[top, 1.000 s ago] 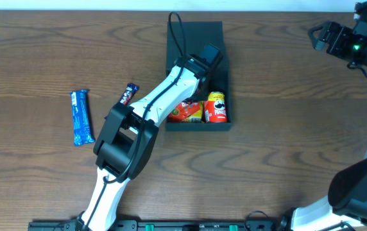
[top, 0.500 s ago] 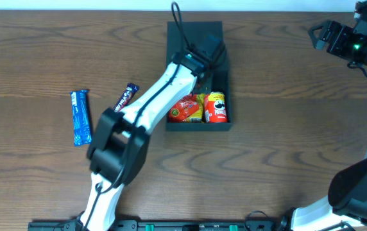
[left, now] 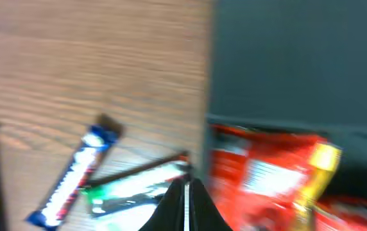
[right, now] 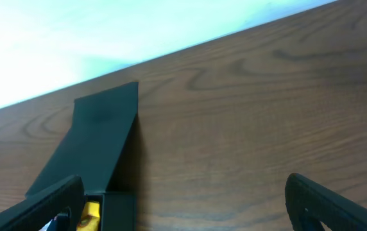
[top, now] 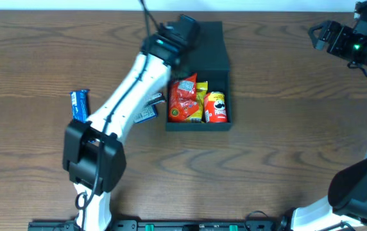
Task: Pack container
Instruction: 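Grasp the blue Eclipse mints tin with the left gripper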
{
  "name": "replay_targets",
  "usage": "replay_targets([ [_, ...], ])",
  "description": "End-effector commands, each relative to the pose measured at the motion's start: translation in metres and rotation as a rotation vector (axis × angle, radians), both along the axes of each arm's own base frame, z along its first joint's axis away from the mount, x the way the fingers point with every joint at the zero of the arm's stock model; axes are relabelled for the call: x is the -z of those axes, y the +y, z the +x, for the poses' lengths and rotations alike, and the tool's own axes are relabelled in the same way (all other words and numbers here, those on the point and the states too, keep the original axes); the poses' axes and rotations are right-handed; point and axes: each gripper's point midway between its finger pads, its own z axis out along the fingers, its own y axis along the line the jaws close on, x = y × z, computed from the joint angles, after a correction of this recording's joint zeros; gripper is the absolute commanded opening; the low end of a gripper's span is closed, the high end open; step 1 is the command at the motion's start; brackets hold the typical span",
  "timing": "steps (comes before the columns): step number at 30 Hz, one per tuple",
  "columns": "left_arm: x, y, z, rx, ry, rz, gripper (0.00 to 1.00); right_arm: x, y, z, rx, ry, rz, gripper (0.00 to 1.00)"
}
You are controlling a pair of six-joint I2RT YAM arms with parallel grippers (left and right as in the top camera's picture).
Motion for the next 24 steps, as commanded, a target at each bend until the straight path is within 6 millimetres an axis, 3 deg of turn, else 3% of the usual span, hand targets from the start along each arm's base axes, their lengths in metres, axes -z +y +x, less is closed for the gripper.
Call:
replay_targets([
  [1, 0.01, 0.042, 0.01, -0.026, 0.043, 0.032, 0.06, -0.009, -0.001, -0.003, -0.007, -0.022, -0.012, 0.99],
  [3, 0.015, 0.052, 0.012, 0.09, 0.085, 0.012, 0.07, -0.009, -0.001, -0.003, -0.007, -0.023, -0.012, 0.99],
  [6, 0.03, 0.059, 0.004, 0.293, 0.161, -0.033, 0.24, -0.009, -0.001, -0.003, -0.007, -0.023, -0.012, 0.99],
  [9, 0.048, 0.064, -0.015, 0.358, 0.251, -0.081, 0.27, -0.009, -0.001, -0.003, -0.007, -0.022, -0.012, 0.99],
  [16, 0.082, 0.05, -0.078, 0.602, 0.465, -0.11, 0.36, -0.009, -0.001, -0.003, -0.007, -0.023, -0.012, 0.99],
  [24, 0.107, 0.047, -0.114, 0.838, 0.56, -0.109, 0.54, -0.009, 0.001, -0.003, -0.012, -0.022, -0.011, 0.99],
])
